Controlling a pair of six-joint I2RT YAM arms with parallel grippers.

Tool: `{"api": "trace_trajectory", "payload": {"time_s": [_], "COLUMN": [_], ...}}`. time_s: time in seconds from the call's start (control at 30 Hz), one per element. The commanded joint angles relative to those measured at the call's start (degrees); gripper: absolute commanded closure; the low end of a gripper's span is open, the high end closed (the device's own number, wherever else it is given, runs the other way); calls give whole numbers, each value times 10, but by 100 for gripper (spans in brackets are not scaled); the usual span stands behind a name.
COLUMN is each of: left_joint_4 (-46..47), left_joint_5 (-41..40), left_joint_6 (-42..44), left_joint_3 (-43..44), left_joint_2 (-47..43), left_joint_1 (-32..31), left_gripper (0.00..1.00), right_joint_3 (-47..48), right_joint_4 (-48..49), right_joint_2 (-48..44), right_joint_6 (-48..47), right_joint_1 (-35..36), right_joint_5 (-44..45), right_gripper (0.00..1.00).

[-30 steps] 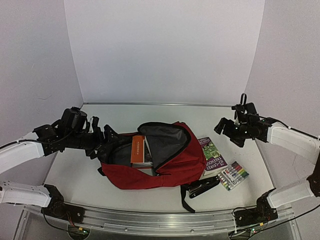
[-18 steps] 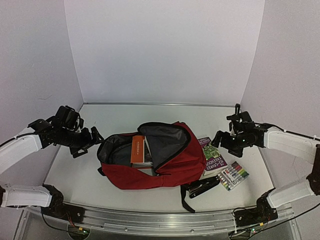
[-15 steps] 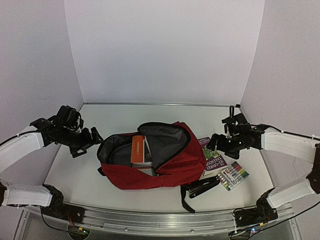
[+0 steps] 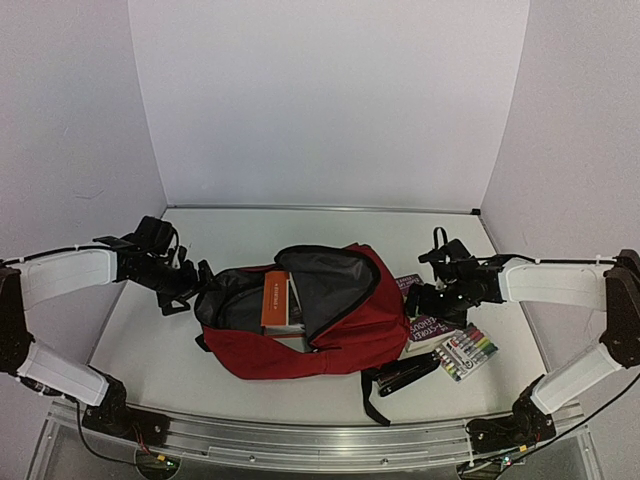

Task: Pack the student bag
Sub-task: Move the student bag to the center of the board.

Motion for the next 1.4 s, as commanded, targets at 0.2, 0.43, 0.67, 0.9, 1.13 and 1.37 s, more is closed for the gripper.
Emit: {"api": "trace_trajectory", "payload": {"time_s": [0.2, 0.43, 0.67, 0.9, 1.13, 1.37], "left_joint_4": [86, 63, 18, 4, -7, -41], "left_joint_5": [60, 81, 97, 122, 130, 118], "left_joint_6": [-7, -9, 19, 25, 17, 23], "left_joint_3": [7, 3, -23, -39, -41, -31], "left_joint_2": [57, -7, -69, -82, -109, -133], "left_joint_1": [52, 170, 269, 275, 275, 275], "left_gripper": [76, 100, 100, 98, 88, 65], "right_joint_3": [-11, -3, 52, 109, 135, 140], "right_joint_4": [34, 29, -3, -40, -76, -73], "right_joint_2": [-57, -31, 57, 148, 208, 252], "right_joint_6": [23, 19, 4, -14, -32, -48], "right_joint_1": [6, 16, 53, 72, 73, 73], "right_joint_5": [13, 39, 107, 170, 223, 219], "right_gripper": [2, 2, 2, 2, 2, 24]}}
